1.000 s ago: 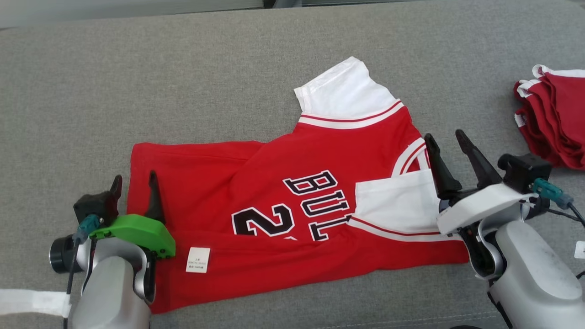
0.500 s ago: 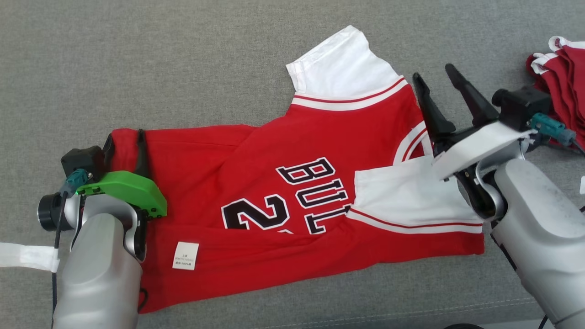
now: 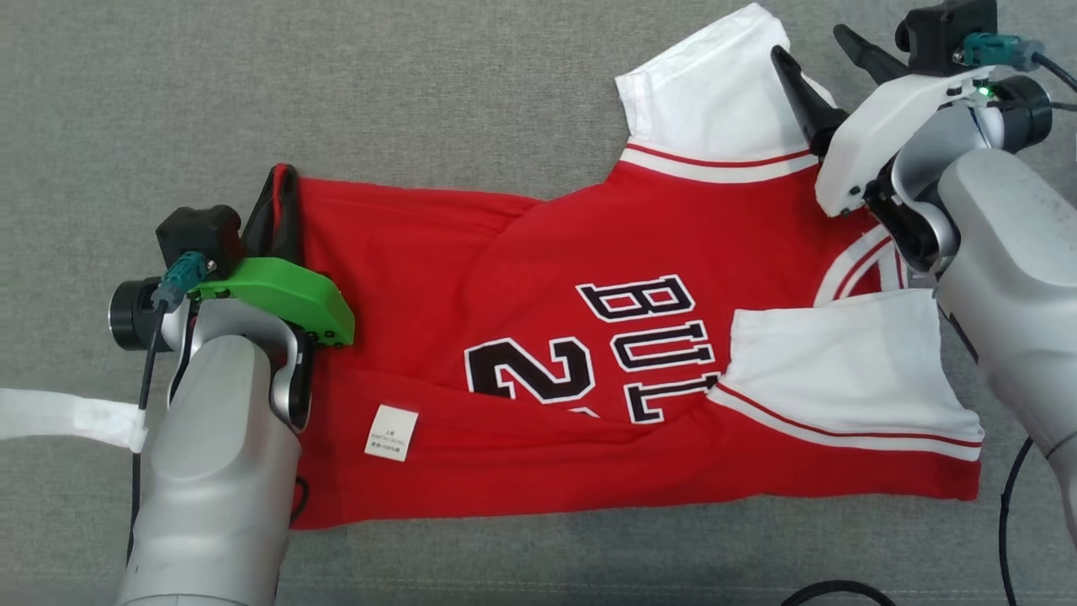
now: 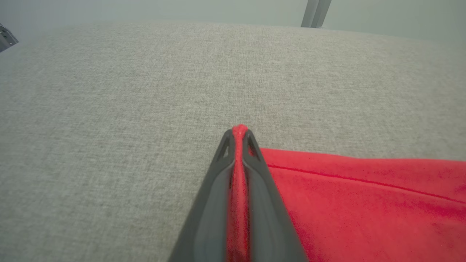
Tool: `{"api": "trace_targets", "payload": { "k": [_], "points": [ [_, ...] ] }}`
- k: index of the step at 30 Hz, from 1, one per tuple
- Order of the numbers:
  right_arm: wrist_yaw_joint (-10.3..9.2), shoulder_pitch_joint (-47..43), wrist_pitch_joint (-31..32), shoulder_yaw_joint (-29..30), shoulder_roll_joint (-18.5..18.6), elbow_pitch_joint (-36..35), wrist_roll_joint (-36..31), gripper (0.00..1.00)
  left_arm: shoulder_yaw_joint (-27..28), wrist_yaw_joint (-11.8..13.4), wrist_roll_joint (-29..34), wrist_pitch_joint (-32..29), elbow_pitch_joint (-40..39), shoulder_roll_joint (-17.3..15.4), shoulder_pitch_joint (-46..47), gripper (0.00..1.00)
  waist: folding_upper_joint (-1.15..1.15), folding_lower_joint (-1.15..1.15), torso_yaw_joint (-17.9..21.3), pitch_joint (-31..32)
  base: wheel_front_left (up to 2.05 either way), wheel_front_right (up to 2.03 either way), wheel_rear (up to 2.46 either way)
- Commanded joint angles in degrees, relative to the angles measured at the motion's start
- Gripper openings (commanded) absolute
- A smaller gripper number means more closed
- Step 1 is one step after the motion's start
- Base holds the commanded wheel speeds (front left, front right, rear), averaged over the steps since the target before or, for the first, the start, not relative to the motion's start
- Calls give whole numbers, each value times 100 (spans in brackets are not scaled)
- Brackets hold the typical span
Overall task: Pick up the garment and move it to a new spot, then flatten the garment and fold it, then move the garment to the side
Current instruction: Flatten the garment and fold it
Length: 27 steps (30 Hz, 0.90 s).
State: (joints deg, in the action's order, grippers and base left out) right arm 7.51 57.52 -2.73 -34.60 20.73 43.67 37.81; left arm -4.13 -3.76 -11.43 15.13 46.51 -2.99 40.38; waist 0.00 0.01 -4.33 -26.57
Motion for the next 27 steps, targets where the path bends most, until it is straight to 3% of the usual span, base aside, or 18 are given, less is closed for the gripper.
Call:
{"api": "trace_targets", "payload": {
  "k": [1,5,6,7,8,9,19,27],
  "points": [
    [-5,138,64,-73,57,112,-1,100,-39,12,-46,0,-41,-15,130,0,0,-1,-287,-231,0,0,0],
    [-6,430,136,-278,81,476,33,100,-283,35,-282,0,-117,-7,176,0,0,-1,-439,-318,0,0,0],
    [-5,486,173,-327,77,576,41,78,-349,63,-362,0,-133,-6,178,0,0,-1,-454,-328,0,0,0],
    [-6,530,211,-382,75,668,43,40,-418,98,-434,0,-145,-7,173,0,0,-1,-466,-332,0,0,0],
    [-5,572,217,-433,65,719,55,27,-478,120,-482,0,-152,-6,167,0,0,-1,-473,-340,0,0,0],
    [-5,610,200,-471,72,774,87,0,-525,149,-521,-4,-159,-6,163,0,0,-1,-477,-346,0,0,0],
    [-7,1141,-663,-489,315,1371,-84,0,-519,321,-450,-2,-221,-13,452,0,0,-1,-439,-377,0,0,0],
    [-7,1254,-1161,-452,164,1627,-117,0,-325,291,-286,0,-155,-50,633,0,0,-1,-322,-162,0,0,0]
  ]
}}
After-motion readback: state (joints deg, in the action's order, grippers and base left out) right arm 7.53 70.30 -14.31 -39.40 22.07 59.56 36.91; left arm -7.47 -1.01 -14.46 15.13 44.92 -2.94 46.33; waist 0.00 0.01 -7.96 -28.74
